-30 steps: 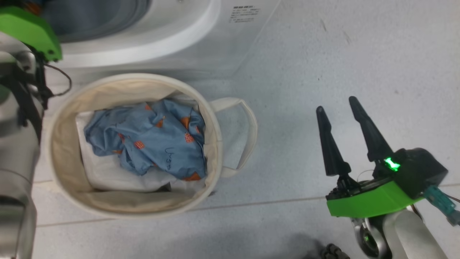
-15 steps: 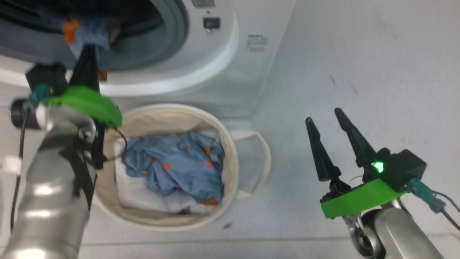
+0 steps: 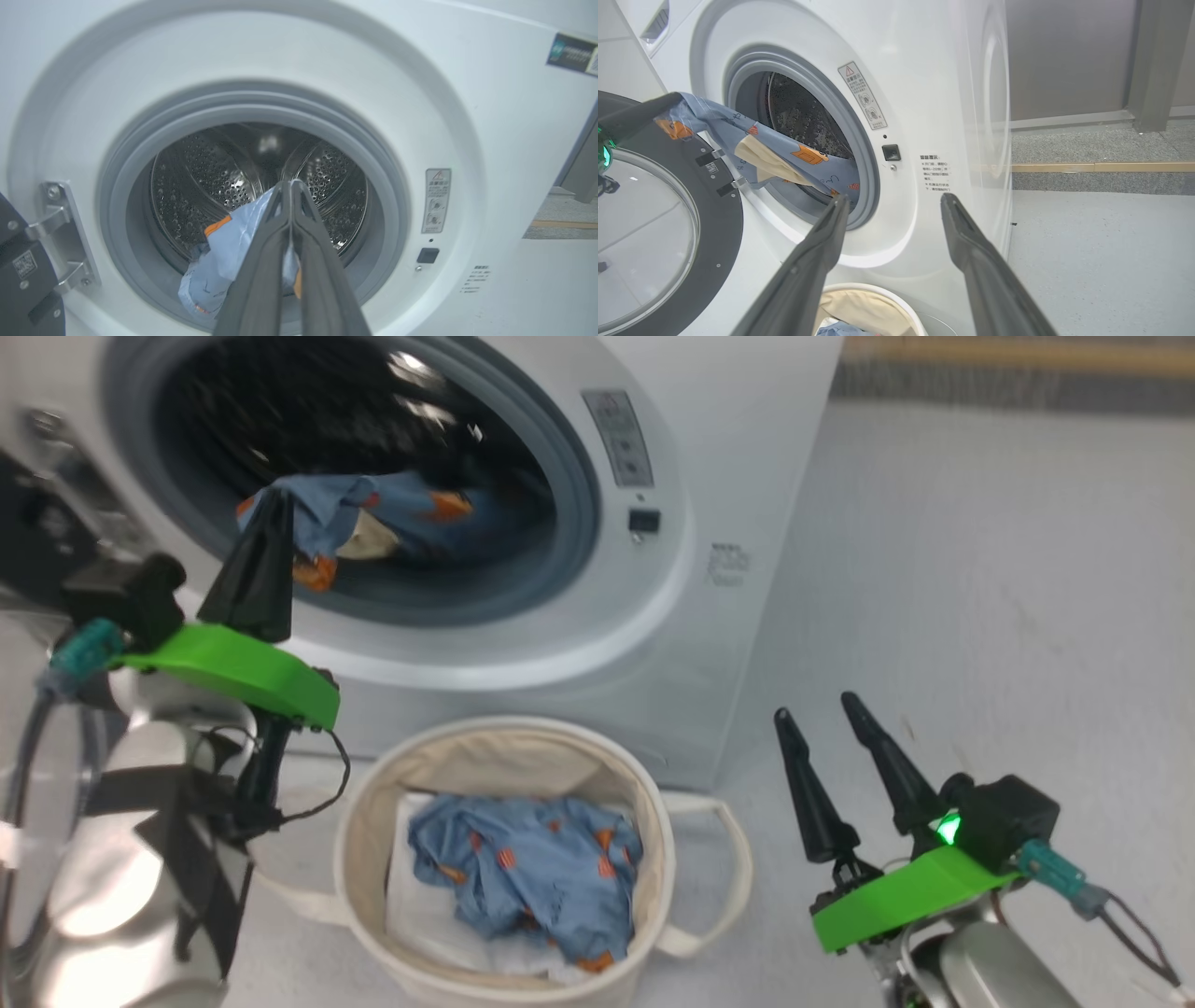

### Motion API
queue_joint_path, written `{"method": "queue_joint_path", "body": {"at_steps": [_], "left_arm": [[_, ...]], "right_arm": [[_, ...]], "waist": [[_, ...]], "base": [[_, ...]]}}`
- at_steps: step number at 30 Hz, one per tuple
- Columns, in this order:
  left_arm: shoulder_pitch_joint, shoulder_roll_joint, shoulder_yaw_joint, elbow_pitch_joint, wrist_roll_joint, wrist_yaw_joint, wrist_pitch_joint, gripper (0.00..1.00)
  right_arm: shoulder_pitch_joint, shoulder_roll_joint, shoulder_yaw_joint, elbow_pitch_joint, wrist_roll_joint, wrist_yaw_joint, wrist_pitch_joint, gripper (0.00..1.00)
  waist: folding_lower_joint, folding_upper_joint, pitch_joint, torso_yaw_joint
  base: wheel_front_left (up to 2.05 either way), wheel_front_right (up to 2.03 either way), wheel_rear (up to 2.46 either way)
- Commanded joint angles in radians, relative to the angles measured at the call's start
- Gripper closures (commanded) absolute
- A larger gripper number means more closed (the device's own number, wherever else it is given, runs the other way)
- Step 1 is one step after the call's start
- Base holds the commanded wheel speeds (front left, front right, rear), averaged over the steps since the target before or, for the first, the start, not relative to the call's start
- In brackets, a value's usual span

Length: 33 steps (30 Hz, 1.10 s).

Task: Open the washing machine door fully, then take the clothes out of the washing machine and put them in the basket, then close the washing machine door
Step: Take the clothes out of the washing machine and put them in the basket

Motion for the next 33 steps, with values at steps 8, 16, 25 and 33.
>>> {"method": "queue_joint_path", "body": {"at_steps": [8, 16, 25, 33], "left_arm": [[0.014, 0.104, 0.065, -0.51, -0.05, 0.069, 0.259, 1.0], [0.069, 0.127, 0.091, -0.688, -0.096, 0.119, 0.4, 1.0], [0.153, 0.131, 0.096, -0.679, -0.112, 0.127, 0.405, 1.0], [0.247, 0.118, 0.08, -0.613, -0.114, 0.132, 0.39, 1.0]], "right_arm": [[0.009, 0.035, 0.028, 0.001, 0.016, 0.001, -0.028, 0.0], [0.001, 0.041, 0.026, 0.008, 0.019, 0.001, -0.035, 0.0], [-0.01, 0.035, 0.024, 0.005, 0.015, 0.001, -0.037, 0.0], [-0.017, 0.033, 0.026, 0.002, 0.011, 0.001, -0.037, 0.0]], "waist": [[0.0001, -0.0001, -0.111, 0.048], [0.0001, -0.0001, -0.105, 0.028], [0.0001, -0.0001, -0.084, -0.014], [0.0001, -0.0001, -0.051, -0.062]], "base": [[0.0, 0.0, 0.0], [0.0, 0.0, 0.0], [0.0, 0.0, 0.0], [0.0, 0.0, 0.0]]}}
